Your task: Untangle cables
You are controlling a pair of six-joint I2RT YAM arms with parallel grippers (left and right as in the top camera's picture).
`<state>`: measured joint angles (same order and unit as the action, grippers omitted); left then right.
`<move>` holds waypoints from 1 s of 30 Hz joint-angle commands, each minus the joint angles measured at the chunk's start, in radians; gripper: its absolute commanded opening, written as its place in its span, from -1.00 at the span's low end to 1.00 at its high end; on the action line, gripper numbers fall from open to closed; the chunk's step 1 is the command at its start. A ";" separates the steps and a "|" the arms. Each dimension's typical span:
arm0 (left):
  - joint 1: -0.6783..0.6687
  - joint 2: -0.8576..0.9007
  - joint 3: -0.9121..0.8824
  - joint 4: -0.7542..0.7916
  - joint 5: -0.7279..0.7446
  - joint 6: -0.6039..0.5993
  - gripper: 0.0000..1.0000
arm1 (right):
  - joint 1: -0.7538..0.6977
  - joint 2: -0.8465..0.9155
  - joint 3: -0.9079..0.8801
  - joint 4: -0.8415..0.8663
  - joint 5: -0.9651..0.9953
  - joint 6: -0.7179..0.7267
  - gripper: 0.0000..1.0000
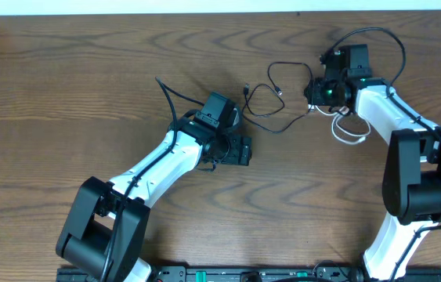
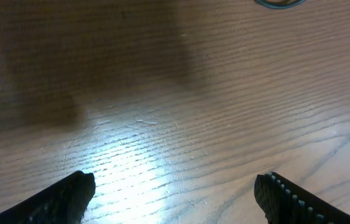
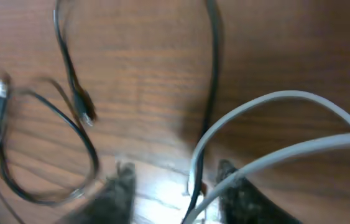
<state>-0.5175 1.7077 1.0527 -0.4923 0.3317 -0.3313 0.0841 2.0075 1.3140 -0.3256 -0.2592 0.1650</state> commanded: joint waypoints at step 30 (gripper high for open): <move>-0.001 -0.004 0.002 -0.003 -0.003 0.020 0.73 | 0.009 -0.703 0.002 0.017 -0.517 -0.122 -0.98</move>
<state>-0.5175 1.7077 1.0527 -0.4915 0.3317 -0.3317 0.0872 1.3308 1.3128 -0.2863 -0.7719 0.0761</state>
